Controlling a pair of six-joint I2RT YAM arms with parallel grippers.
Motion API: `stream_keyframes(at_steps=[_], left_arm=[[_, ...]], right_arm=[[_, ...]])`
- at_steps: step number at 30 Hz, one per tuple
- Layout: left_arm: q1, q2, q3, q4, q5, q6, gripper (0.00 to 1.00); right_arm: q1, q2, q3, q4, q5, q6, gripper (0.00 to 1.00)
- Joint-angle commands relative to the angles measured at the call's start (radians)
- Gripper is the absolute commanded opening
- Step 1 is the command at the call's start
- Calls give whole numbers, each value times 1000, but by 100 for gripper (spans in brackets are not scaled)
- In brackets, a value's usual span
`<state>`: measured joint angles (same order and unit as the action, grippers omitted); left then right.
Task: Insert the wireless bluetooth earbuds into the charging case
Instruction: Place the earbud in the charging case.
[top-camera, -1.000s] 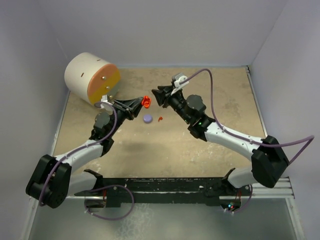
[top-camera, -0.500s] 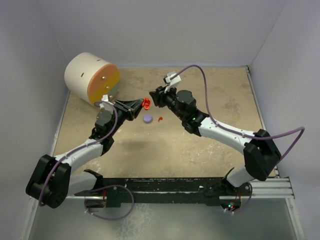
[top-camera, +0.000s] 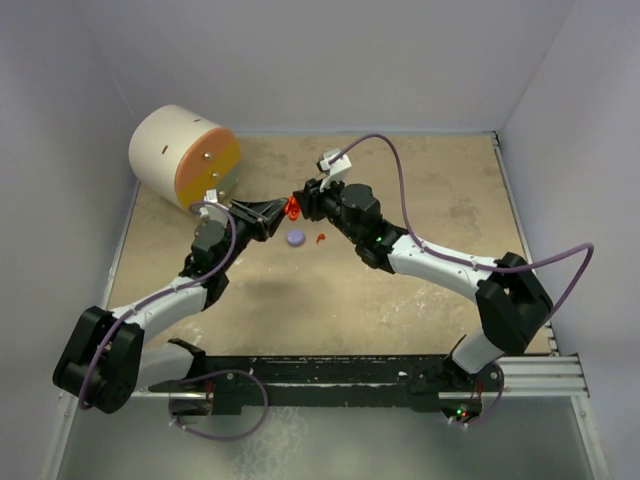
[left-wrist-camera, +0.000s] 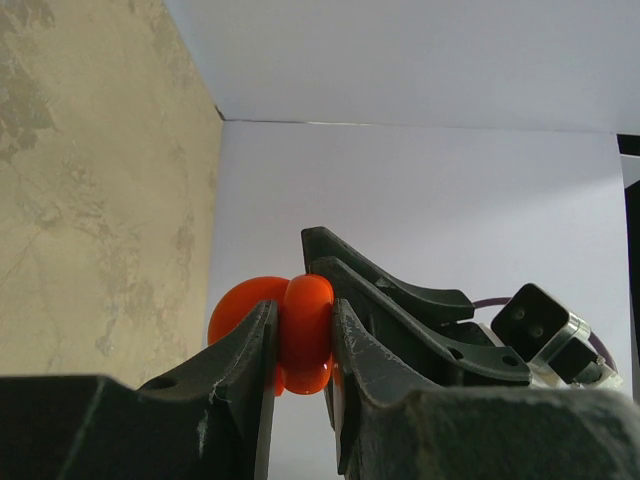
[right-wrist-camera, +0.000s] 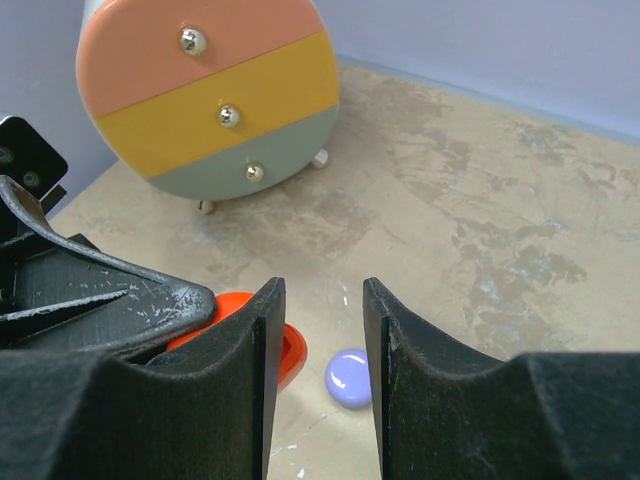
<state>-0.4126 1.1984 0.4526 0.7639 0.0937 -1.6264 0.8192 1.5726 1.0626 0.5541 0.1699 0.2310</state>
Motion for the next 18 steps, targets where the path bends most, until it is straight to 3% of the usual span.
stream_keyframes(at_steps=[1, 18], left_arm=[[-2, 1, 44, 39, -9, 27, 0], [-2, -2, 43, 41, -8, 25, 0]], right_arm=[[17, -10, 36, 14, 18, 22, 40], [18, -56, 60, -20, 149, 70, 41]])
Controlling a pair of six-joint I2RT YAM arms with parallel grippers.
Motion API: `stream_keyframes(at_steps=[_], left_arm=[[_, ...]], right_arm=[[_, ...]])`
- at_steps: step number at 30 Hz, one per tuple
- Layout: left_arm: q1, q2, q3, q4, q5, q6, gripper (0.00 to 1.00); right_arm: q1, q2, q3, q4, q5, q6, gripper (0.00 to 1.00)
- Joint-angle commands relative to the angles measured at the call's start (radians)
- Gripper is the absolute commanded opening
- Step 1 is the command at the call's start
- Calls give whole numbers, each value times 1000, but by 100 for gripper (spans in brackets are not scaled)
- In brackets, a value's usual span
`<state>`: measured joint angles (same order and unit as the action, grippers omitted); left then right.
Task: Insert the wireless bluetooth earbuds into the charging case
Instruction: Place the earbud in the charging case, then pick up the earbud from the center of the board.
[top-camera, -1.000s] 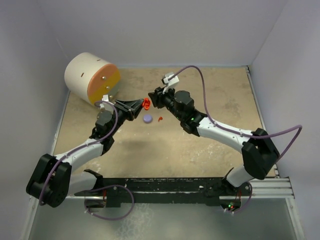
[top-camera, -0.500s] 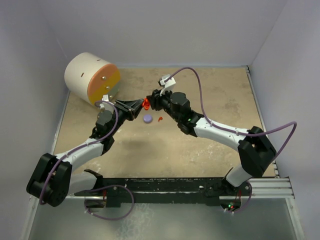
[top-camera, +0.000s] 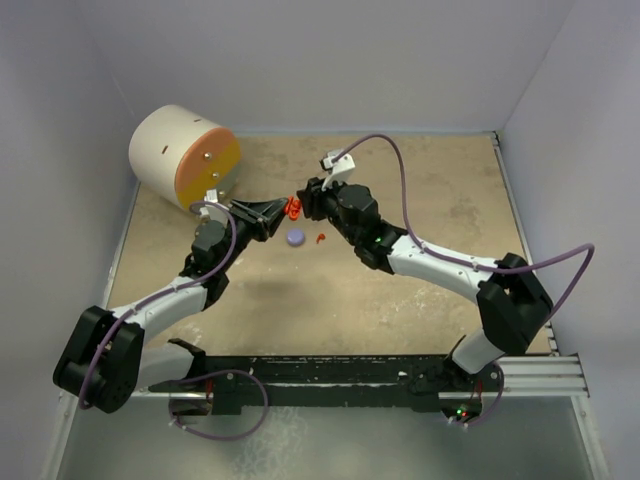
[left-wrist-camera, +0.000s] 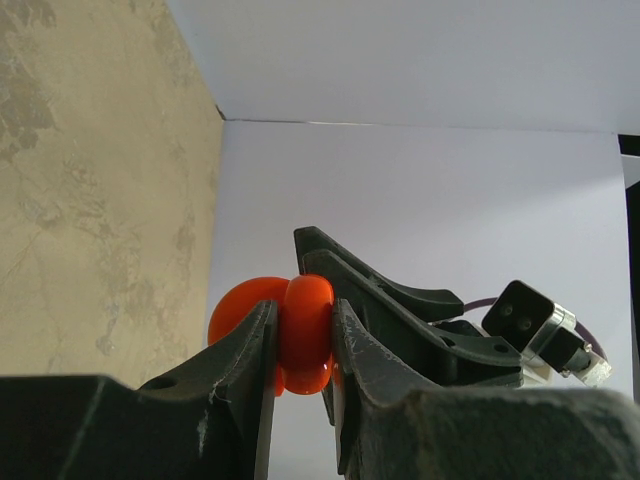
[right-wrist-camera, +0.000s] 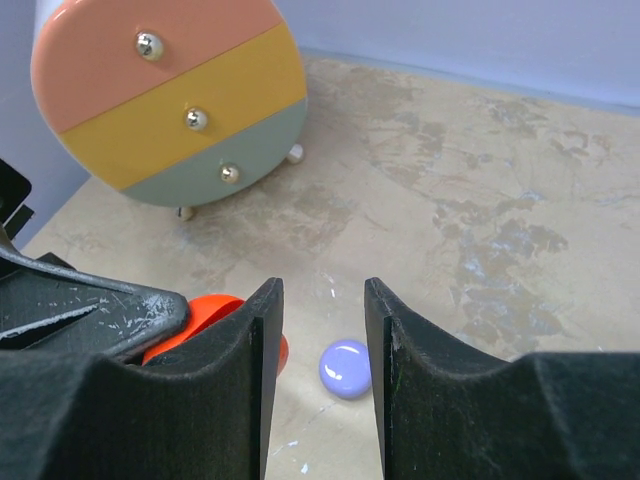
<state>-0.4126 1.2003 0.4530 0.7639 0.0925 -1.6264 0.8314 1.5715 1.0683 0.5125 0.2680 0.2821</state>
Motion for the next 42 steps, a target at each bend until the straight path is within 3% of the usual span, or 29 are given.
stream_keyframes(at_steps=[1, 9, 13, 23, 42], left_arm=[[-2, -4, 42, 40, -7, 26, 0], [-2, -16, 36, 41, -13, 25, 0], [-1, -55, -22, 45, -77, -15, 0], [1, -153, -187, 99, -234, -101, 0], [0, -95, -248, 223, -206, -126, 0]], right_arm=[[6, -59, 56, 21, 54, 19, 41], [6, -65, 62, -9, 66, 17, 42], [-19, -41, 78, -83, 124, 40, 48], [-99, 151, 132, -311, 4, 81, 50], [-132, 339, 167, -319, -84, 164, 47]])
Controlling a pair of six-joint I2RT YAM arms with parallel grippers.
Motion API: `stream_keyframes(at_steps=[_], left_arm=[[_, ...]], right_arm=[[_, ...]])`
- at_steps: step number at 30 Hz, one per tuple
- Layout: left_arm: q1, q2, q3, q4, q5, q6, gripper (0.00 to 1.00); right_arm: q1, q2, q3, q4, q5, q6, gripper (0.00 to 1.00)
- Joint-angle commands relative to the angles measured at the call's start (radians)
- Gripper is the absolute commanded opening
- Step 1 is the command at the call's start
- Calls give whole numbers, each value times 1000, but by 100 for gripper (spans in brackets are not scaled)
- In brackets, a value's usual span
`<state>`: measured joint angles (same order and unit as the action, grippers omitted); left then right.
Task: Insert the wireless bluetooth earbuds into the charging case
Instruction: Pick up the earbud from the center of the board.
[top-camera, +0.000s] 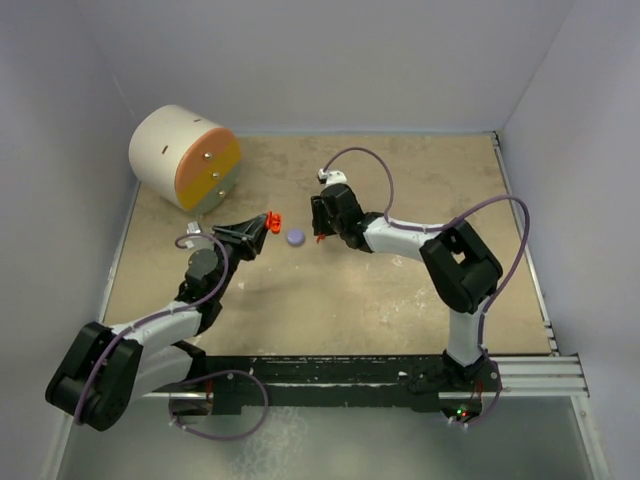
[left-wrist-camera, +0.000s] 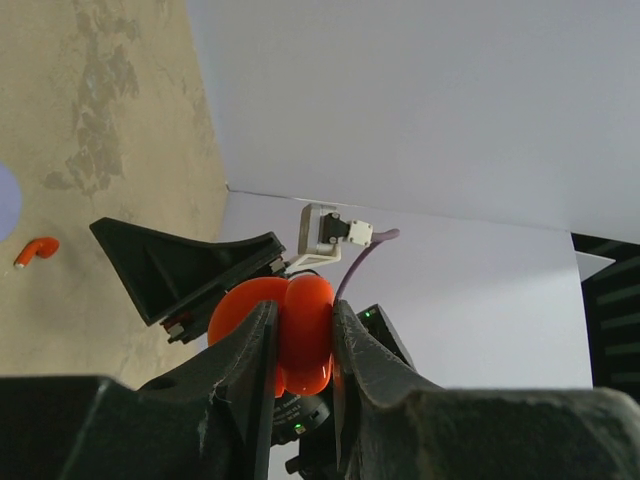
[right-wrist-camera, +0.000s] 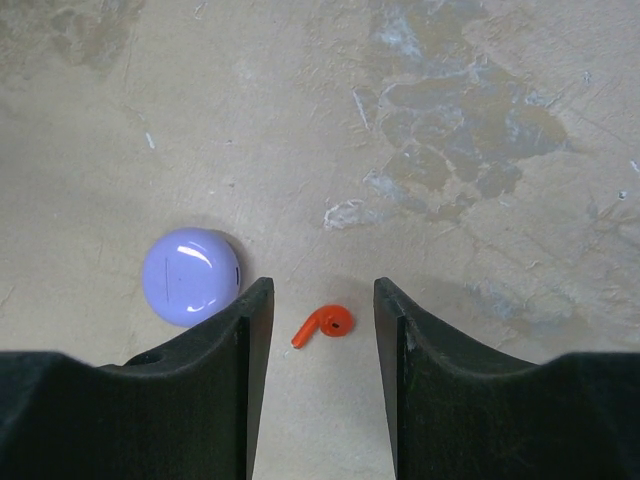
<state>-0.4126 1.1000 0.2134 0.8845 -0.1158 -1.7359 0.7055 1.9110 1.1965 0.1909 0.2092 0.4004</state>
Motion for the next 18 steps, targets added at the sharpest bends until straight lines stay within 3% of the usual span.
stream_keyframes(at_steps=[1, 18], left_arm=[[0, 7, -11, 105, 2, -18, 0], [0, 21, -25, 146, 11, -33, 0]], right_arm=[[-6, 1, 38, 2, -26, 54, 47], [-10, 24, 13, -31, -42, 96, 47]])
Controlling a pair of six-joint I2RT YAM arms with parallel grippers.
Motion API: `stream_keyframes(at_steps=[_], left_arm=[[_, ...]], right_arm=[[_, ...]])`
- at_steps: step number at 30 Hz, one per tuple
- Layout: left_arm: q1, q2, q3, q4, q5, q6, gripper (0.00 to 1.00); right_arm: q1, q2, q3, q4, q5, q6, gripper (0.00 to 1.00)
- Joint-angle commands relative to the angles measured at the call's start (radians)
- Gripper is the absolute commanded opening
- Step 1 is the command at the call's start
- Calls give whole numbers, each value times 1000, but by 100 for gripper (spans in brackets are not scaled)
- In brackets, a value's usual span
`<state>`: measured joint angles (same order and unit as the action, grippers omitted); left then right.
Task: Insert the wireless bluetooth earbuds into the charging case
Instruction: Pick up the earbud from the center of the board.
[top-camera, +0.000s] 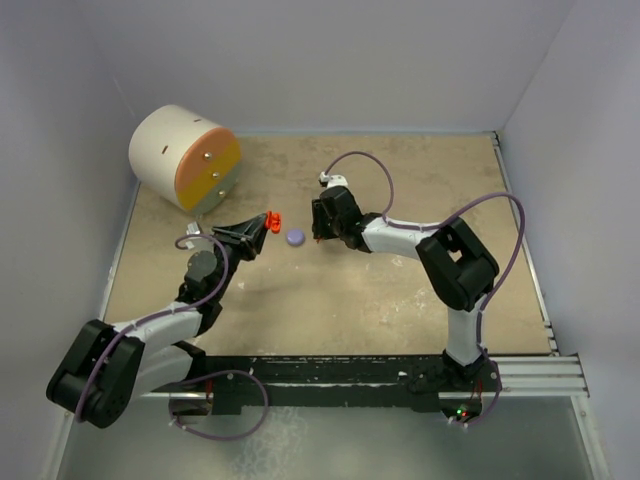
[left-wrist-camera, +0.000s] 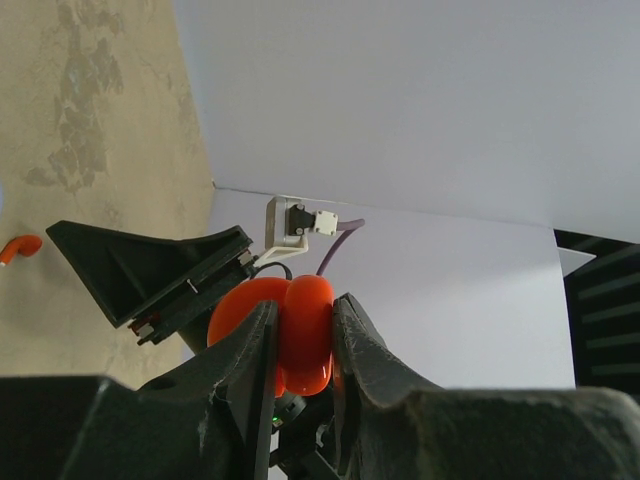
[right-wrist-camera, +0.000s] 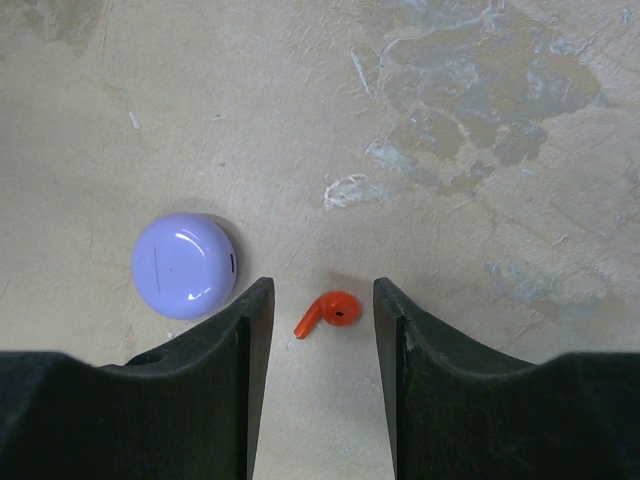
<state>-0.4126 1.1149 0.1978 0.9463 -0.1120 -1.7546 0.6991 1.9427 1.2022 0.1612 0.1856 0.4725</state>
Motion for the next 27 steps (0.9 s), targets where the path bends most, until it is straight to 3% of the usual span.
stream_keyframes(at_steps=[1, 27], left_arm=[[0, 6, -9, 87, 8, -15, 0], [2, 34, -29, 135, 8, -28, 0]], right_arm=[[-3, -4, 6, 0, -20, 25, 47], [-18, 36, -32, 31, -72, 54, 53]])
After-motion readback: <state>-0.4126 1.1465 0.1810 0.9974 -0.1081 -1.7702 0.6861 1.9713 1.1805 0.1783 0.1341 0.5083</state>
